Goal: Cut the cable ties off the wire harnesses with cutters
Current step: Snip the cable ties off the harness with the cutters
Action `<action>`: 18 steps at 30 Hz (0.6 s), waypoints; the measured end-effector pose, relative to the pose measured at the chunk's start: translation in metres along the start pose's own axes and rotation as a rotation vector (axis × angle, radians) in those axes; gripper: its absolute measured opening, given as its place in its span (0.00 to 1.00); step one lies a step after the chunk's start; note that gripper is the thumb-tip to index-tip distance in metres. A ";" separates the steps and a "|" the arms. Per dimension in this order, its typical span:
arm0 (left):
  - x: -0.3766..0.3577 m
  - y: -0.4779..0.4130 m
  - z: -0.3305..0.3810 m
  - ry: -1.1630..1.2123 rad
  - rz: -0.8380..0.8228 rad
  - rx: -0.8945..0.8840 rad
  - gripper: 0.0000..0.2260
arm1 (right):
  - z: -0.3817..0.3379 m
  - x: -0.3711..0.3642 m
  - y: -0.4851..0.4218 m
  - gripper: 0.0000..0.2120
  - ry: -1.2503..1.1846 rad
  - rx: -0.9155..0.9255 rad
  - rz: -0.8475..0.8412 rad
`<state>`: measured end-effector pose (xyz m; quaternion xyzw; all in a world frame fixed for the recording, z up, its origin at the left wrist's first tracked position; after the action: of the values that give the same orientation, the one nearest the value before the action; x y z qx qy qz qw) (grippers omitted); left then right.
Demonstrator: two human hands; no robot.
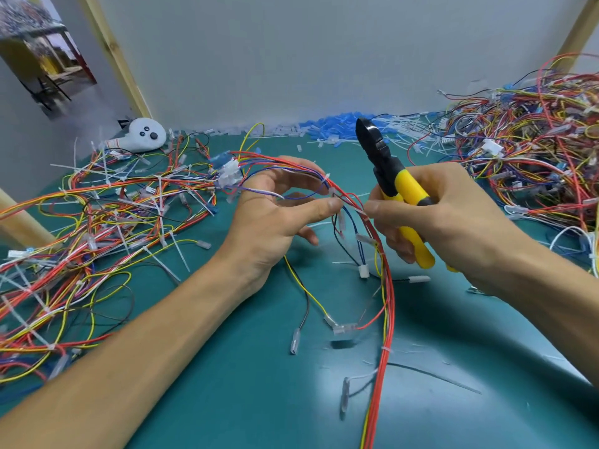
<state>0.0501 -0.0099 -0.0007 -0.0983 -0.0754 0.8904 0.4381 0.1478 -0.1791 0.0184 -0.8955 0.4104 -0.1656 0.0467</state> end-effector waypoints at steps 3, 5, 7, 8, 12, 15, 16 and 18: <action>-0.001 -0.001 0.000 -0.009 -0.031 -0.035 0.17 | 0.004 0.002 -0.001 0.11 -0.013 -0.028 0.024; -0.003 0.000 0.000 0.023 -0.091 -0.027 0.18 | 0.007 0.002 -0.003 0.12 0.011 -0.053 0.043; -0.006 0.001 -0.001 0.040 -0.148 -0.020 0.18 | 0.011 0.001 -0.004 0.13 0.046 -0.079 0.052; -0.006 0.001 -0.002 0.042 -0.161 -0.022 0.18 | 0.012 0.000 -0.004 0.14 0.053 -0.086 0.058; -0.002 0.000 -0.001 0.026 -0.123 -0.022 0.17 | 0.011 0.001 -0.005 0.17 0.000 -0.093 0.046; -0.001 0.000 -0.001 -0.029 -0.082 -0.027 0.16 | 0.011 0.001 -0.004 0.16 -0.035 -0.123 0.010; -0.002 0.001 -0.001 -0.038 -0.078 -0.022 0.15 | 0.011 0.000 -0.004 0.14 -0.029 -0.126 -0.003; -0.002 0.002 -0.001 -0.038 -0.080 -0.014 0.15 | 0.011 -0.001 -0.003 0.11 -0.018 -0.133 -0.020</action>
<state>0.0501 -0.0119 -0.0020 -0.0811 -0.0936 0.8734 0.4710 0.1533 -0.1769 0.0080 -0.9022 0.4109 -0.1304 -0.0108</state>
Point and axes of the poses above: each hand's wrist, its own y-axis away from the middle knuckle, its own x-axis out of the back of the hand, z = x × y, the point moved 4 cm from there along -y, towards the middle knuckle, and after that the axes turned 8 degrees about z, right-handed, at the moved point
